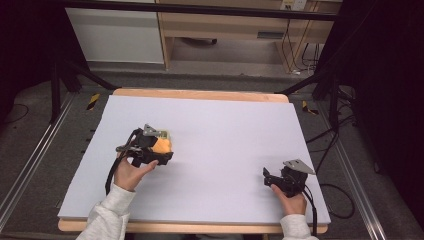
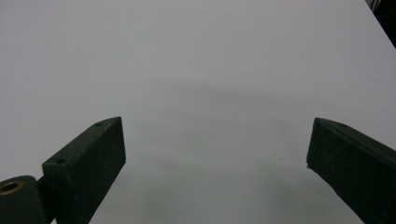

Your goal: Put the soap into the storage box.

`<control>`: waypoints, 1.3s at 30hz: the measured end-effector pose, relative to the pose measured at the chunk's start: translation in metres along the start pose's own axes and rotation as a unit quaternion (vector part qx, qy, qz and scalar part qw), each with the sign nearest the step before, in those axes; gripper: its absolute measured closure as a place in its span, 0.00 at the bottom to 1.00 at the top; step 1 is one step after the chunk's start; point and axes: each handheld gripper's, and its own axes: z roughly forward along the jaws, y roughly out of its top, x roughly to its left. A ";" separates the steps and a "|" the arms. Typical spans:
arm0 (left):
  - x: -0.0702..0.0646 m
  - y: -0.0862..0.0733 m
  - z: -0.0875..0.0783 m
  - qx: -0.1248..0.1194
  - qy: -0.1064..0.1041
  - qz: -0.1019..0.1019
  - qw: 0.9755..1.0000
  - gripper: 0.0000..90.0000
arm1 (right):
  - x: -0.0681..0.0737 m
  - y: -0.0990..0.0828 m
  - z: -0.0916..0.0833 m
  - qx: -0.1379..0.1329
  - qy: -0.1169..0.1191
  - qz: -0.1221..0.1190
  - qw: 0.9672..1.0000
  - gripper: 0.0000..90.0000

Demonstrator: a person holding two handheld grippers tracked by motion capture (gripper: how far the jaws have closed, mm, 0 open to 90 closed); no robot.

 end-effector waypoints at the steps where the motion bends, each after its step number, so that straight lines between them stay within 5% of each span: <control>1: 0.001 0.000 0.000 -0.001 0.002 -0.004 1.000 0.30 | 0.000 0.000 0.000 0.000 0.000 0.000 1.000 0.06; 39: 0.039 0.009 0.032 0.022 0.032 -0.039 0.998 0.30 | -0.001 0.000 0.001 0.001 0.002 0.000 1.000 0.06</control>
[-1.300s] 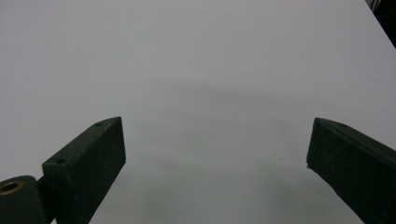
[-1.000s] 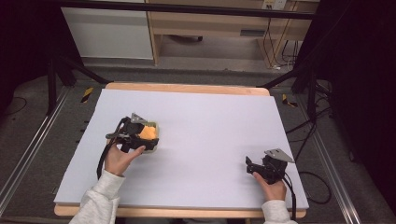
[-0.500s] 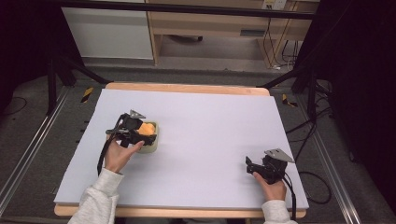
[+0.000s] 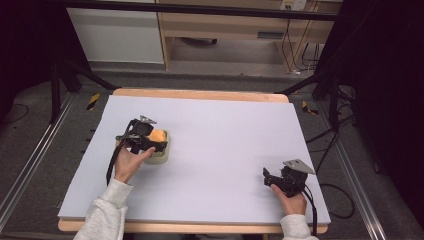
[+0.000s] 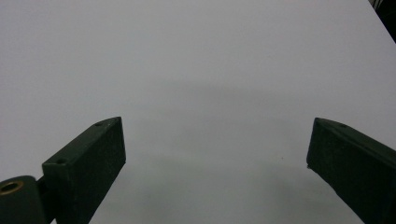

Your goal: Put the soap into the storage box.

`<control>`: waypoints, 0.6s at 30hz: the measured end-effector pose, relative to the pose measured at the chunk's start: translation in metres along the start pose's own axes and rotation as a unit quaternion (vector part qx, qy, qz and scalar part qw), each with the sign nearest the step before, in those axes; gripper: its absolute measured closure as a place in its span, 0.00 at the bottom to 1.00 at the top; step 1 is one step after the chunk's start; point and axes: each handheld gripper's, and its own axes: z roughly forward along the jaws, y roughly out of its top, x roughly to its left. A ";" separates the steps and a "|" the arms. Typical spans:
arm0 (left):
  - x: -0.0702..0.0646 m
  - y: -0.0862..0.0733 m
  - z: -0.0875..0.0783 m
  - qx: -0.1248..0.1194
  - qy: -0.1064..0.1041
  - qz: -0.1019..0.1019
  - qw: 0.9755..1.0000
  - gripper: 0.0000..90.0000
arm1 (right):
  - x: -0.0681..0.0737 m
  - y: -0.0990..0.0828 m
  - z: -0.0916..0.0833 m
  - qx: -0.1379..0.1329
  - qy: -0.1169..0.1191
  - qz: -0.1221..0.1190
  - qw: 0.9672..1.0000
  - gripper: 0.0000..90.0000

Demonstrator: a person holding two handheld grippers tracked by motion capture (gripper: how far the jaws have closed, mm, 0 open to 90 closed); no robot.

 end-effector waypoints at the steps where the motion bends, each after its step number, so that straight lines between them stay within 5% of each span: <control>1: 0.000 0.000 0.001 0.000 0.001 -0.002 1.000 0.30 | 0.000 0.000 0.000 0.000 0.000 0.000 1.000 0.06; 18: 0.009 -0.004 0.016 0.021 0.010 -0.010 1.000 0.30 | 0.000 0.000 0.000 0.000 0.000 0.001 1.000 0.06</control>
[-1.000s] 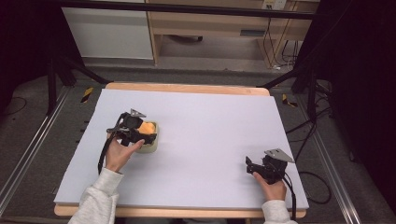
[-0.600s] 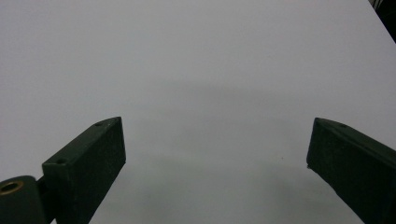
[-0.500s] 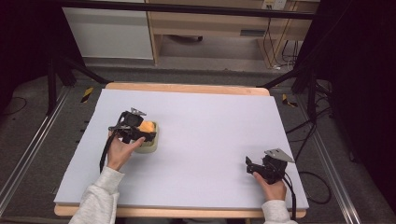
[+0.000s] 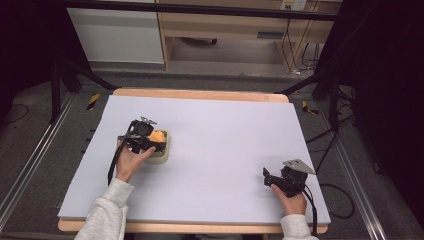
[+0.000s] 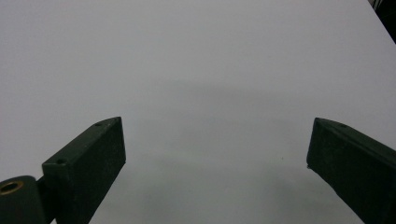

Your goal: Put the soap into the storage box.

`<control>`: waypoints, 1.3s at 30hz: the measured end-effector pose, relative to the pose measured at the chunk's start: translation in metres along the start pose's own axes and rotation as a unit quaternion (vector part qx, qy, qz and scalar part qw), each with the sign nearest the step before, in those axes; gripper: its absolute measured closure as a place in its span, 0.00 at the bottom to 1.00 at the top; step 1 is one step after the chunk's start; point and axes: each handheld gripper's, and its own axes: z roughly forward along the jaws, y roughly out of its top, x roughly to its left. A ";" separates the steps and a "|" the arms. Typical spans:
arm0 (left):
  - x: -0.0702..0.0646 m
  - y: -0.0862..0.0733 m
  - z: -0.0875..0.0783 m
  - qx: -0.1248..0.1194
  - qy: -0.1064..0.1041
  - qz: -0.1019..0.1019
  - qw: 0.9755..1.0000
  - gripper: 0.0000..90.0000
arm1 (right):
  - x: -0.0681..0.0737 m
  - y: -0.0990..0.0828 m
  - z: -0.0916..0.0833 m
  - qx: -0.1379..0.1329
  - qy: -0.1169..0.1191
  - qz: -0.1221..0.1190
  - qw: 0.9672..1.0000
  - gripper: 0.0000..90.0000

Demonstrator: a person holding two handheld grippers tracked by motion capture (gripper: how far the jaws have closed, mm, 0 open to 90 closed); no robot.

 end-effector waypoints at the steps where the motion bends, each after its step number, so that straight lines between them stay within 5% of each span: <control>1: 0.001 0.000 0.000 0.001 0.001 -0.001 1.000 0.30 | 0.000 0.000 0.000 0.000 0.000 -0.001 1.000 0.06; 39: -0.002 -0.007 0.014 0.022 0.008 0.003 1.000 0.30 | 0.000 0.000 0.000 0.000 0.000 -0.001 1.000 0.05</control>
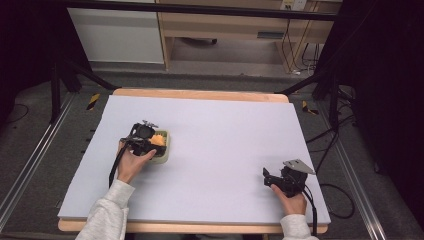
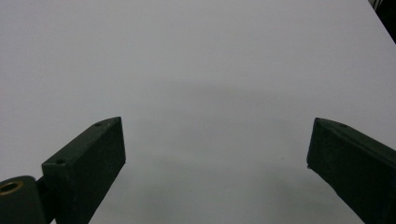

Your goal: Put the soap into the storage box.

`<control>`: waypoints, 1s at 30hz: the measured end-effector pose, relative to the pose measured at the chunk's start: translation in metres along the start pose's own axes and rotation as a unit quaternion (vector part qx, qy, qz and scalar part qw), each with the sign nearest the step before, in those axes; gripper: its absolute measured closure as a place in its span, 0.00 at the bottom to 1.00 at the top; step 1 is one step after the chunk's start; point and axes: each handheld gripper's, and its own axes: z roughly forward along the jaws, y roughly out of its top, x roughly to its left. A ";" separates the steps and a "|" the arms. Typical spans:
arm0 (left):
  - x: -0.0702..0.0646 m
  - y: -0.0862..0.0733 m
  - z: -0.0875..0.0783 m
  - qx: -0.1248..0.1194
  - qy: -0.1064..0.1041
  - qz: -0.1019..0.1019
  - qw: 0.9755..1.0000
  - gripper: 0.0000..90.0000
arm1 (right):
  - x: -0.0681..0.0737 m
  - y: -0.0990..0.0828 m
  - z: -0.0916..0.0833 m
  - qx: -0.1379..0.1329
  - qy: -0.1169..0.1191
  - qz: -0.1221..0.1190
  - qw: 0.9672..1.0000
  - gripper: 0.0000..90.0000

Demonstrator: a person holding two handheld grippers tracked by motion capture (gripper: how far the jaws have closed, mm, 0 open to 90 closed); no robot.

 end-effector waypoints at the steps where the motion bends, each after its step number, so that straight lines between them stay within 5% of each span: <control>1: 0.000 0.000 0.000 -0.002 0.001 0.000 1.000 0.29 | 0.000 0.000 0.000 0.000 0.000 0.000 1.000 0.05; 10: 0.000 -0.001 0.001 -0.009 0.003 0.000 1.000 0.29 | 0.000 0.000 0.000 0.001 0.000 -0.001 1.000 0.05; 30: -0.006 -0.006 -0.032 -0.086 0.004 0.007 0.996 0.25 | 0.000 0.000 0.000 0.001 0.000 0.002 1.000 0.05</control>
